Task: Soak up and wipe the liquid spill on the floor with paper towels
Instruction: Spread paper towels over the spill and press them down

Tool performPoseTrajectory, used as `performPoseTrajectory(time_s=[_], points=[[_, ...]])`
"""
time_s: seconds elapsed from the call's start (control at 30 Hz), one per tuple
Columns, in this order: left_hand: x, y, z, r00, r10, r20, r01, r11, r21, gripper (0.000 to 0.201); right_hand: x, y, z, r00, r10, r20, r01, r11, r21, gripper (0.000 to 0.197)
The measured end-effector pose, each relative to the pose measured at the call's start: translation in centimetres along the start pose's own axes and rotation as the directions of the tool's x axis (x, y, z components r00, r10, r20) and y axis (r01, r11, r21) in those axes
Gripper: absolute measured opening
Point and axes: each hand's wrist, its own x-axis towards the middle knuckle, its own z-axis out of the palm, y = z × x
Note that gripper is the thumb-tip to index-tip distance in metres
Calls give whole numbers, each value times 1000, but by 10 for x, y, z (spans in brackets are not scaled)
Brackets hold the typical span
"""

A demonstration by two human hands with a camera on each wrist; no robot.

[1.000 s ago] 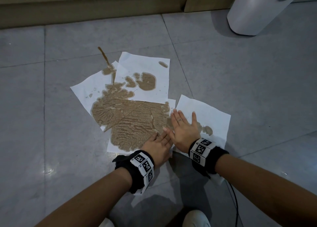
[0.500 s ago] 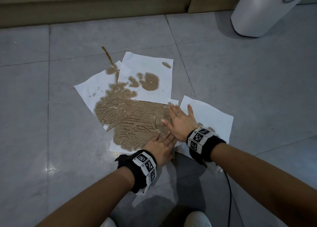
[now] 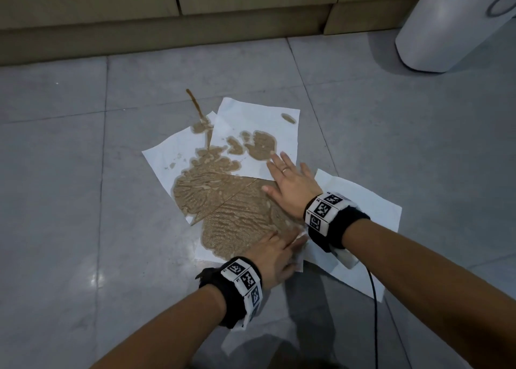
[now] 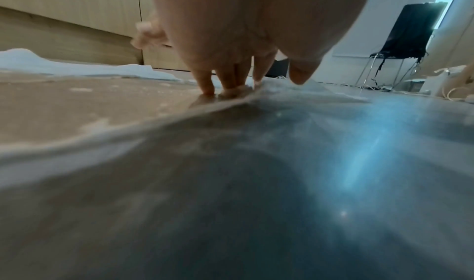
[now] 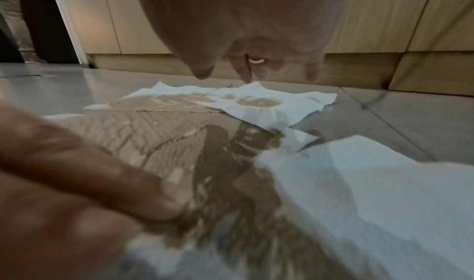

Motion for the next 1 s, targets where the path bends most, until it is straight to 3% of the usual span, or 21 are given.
performPoseTrajectory(time_s=[0.1, 0.2, 0.27, 0.37, 0.43, 0.5, 0.57, 0.63, 0.87, 1.0], points=[[-10, -13, 8, 983, 119, -136, -119, 993, 9, 56, 15, -5, 7, 990, -43, 134, 42, 999, 11, 68], [-15, -23, -4, 891, 196, -410, -173, 980, 93, 40, 21, -2, 17, 975, -32, 222, 29, 999, 15, 70], [-16, -36, -23, 832, 100, -545, -90, 995, 45, 34, 20, 0, 17, 976, -42, 216, 41, 999, 10, 68], [-6, -56, -63, 770, -105, -630, 137, 991, 2, 33, 19, 0, 12, 974, -41, 224, 47, 999, -20, 65], [7, -65, -89, 828, -246, -504, 281, 960, -6, 37, 21, -1, 12, 973, -33, 228, 35, 999, -5, 67], [21, -76, -104, 890, -367, -272, 394, 918, 52, 56, 22, -2, 12, 973, -23, 231, 24, 1000, 0, 70], [33, -79, -112, 894, -446, -46, 448, 885, 129, 68, 22, -2, 12, 971, -19, 240, 20, 1000, -3, 71], [39, -81, -109, 879, -471, 72, 452, 873, 181, 70, 22, -2, 12, 970, -22, 240, 23, 1000, -2, 71], [37, -78, -103, 846, -508, 166, 465, 853, 237, 78, 23, -2, 9, 977, -20, 211, 9, 999, 51, 64], [41, -81, -108, 824, -522, 221, 485, 851, 202, 83, 34, -10, -8, 999, 31, 16, -32, 997, 70, 55]])
